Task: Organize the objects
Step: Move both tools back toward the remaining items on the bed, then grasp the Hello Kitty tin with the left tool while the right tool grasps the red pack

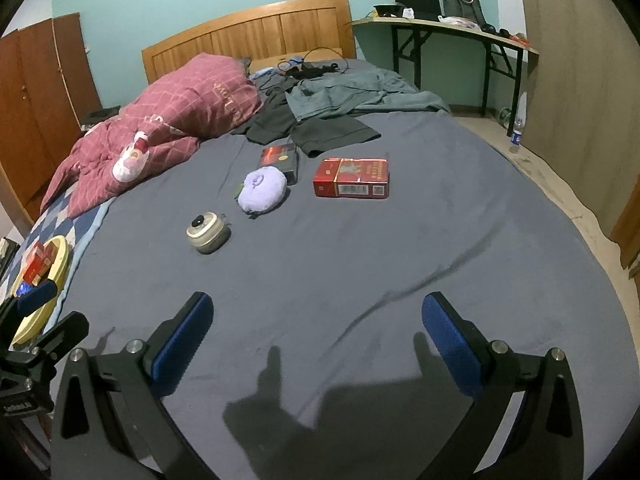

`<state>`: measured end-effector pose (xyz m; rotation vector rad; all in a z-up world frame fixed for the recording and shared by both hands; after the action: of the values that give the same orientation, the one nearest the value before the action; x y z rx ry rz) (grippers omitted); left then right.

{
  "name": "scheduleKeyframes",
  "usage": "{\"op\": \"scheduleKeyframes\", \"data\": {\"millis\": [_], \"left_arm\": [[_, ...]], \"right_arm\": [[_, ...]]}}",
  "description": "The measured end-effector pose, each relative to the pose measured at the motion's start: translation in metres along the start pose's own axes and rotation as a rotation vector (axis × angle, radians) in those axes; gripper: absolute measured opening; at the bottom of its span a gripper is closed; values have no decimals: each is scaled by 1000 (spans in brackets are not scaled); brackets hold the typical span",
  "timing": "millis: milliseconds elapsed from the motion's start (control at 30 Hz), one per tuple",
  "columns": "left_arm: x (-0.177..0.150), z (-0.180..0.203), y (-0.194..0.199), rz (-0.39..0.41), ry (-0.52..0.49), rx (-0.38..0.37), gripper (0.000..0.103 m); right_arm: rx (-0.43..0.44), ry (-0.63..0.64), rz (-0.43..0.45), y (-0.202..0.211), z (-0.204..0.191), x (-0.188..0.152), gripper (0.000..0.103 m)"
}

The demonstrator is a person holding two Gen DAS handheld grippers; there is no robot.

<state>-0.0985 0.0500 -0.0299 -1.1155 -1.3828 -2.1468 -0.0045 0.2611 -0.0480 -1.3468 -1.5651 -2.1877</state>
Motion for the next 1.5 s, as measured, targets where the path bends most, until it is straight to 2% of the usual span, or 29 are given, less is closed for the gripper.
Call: {"op": "scheduleKeyframes", "data": {"millis": [333,600,867,967,1100,1200,1267,1400,1500], "left_arm": [[2,0,2,15,-24,20,103],[11,-5,-14,-1,-37,8,103],[19,-25,-65,-60,-26,5,103],[23,-24,-84,-73,-23,-26,103],[29,-19,-104,-63,-79,-54,103],[26,-18,-129,-108,-84,-105,103],[25,-21,-141,-117,-86,-114,103],[28,-31,-169,-160,-31,-175,103],[37,-38,-184,-163,-6,-184,103]], "right_arm": [[-4,2,-17,-4,-2,-5,103],[-17,-12,-14,-17,4,10,103],[-31,-62,-18,-41,16,33,103],[-55,-51,-24,-55,17,39,103],[-59,-69,-54,-77,18,44,103],[-78,-61,-80,-96,13,42,103],[-95,-41,-83,-108,8,44,103],[-109,-26,-71,-128,-4,59,103],[-141,-64,-36,-140,-3,80,103]]}}
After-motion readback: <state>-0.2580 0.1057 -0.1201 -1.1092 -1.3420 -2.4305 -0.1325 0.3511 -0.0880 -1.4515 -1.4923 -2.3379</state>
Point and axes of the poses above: each gripper's, at about its wrist camera, not at the fingertips, and y roughly against the way its jaws point, z to its right, x to its top, the point moved 9 cm from there along -y, roughly the way its jaws point, and after that the axes turned 14 degrees about -x, right-handed, at the moved point
